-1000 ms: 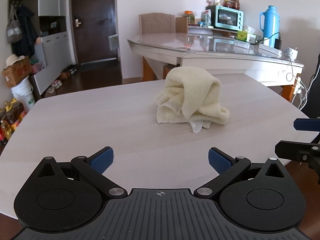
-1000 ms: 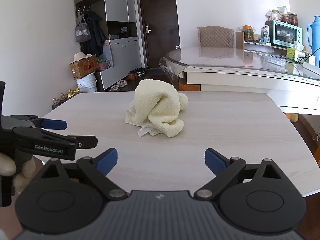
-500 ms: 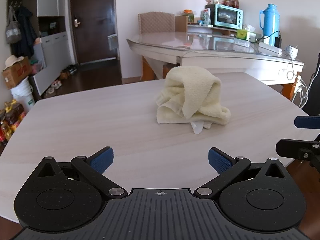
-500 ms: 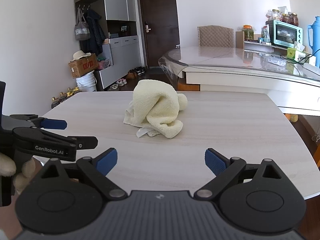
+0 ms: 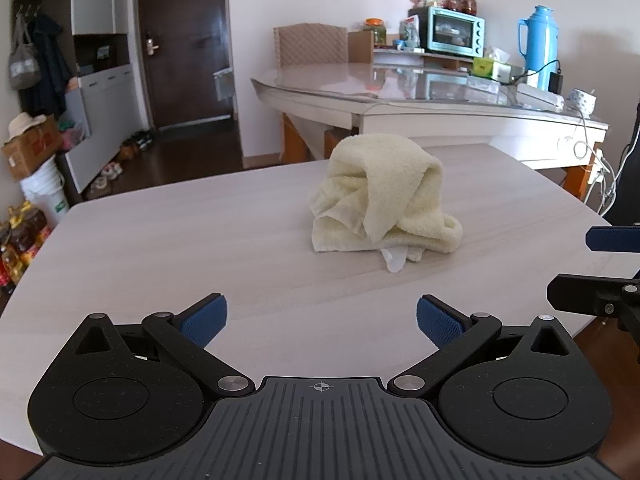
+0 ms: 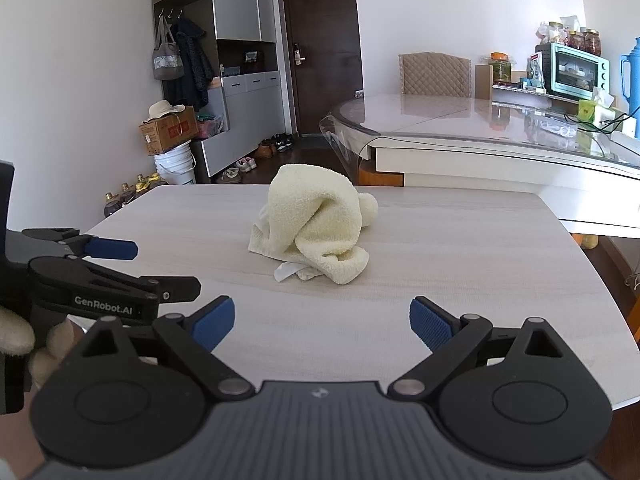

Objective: Fold towel

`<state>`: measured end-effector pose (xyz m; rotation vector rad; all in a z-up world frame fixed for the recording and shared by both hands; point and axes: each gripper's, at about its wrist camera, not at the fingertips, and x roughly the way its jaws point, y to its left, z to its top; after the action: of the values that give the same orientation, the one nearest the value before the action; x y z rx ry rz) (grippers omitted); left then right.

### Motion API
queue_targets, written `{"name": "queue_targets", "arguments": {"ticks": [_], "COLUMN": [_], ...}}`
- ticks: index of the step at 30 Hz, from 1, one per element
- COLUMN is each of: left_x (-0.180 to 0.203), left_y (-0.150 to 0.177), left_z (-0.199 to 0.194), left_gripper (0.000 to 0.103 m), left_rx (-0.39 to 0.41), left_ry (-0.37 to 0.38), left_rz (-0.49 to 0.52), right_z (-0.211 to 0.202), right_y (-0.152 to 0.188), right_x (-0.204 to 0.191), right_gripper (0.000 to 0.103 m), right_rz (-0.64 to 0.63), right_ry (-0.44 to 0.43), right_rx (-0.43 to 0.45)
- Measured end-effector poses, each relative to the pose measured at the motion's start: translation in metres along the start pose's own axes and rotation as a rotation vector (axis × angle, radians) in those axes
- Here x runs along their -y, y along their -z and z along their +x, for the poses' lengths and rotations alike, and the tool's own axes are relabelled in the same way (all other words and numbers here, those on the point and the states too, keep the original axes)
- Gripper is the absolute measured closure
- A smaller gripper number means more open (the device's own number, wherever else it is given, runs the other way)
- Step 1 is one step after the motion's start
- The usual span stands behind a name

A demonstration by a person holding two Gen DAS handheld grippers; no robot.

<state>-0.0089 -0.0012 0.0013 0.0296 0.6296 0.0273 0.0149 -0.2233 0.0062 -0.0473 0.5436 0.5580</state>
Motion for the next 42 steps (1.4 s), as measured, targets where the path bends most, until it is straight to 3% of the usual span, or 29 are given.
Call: {"name": "queue_targets", "arguments": {"ticks": [26, 37, 42], "left_x": [-0.009, -0.018, -0.023], "left_y": [-0.009, -0.012, -0.014], "left_z": [0.009, 0.019, 0.023], "left_gripper": [0.0, 0.0, 0.0], "left_rx": [0.0, -0.01, -0.01], "left_ry": [-0.018, -0.038, -0.037], "left_rz": [0.008, 0.017, 0.001], "right_z": [0.014, 0.047, 0.076], "right_y": [-0.013, -0.044, -0.064], "right_x": [0.0, -0.003, -0.006], "right_gripper": [0.007, 0.008, 0.015], "right_rz": [-0.028, -0.097, -0.14], "right_ry": [-0.013, -0.003, -0.004], "right_rx": [-0.005, 0.029, 0.039]}}
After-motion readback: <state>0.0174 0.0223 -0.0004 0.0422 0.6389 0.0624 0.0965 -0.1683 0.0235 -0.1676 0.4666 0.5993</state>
